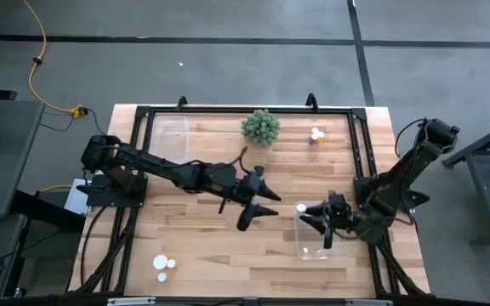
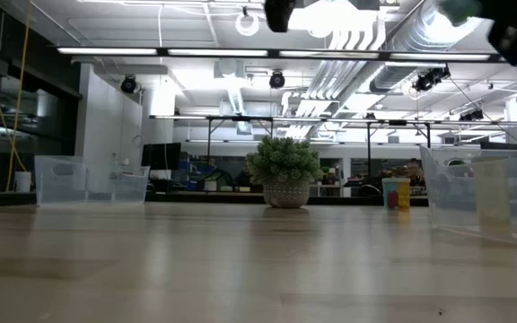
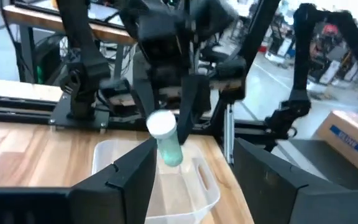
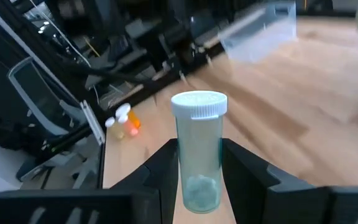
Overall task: Pick and place medicine bottles into bin by pill shape (circle, oval)
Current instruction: Put the left light blue tablet bottle into the right transparent bin
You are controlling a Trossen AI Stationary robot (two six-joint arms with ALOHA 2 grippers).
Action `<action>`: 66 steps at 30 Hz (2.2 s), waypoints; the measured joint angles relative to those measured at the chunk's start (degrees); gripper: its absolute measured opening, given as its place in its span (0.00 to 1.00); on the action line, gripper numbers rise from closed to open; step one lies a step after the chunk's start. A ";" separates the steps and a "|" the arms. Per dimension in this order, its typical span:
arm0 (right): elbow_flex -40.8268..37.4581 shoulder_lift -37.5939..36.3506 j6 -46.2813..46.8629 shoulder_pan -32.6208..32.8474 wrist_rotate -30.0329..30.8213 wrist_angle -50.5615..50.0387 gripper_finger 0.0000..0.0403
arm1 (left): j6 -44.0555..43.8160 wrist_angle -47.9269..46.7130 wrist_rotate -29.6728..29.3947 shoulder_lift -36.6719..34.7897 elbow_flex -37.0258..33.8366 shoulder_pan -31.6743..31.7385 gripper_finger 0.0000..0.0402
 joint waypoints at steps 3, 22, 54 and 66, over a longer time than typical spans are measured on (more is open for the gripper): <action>0.00 -0.35 -6.58 -2.89 -2.50 4.14 0.26 | 1.53 0.07 2.11 2.74 2.54 -0.04 0.48; 0.00 -0.33 -16.51 -8.01 -10.53 10.77 0.26 | -1.28 -3.36 1.81 6.76 7.41 2.30 0.57; 0.00 -0.30 -27.58 -13.11 -10.67 25.02 0.26 | -8.38 -2.35 1.89 5.89 7.37 2.54 0.57; 0.00 -0.30 -28.53 -14.00 -13.00 26.37 0.26 | -8.38 -1.94 -1.44 5.89 7.37 2.56 0.44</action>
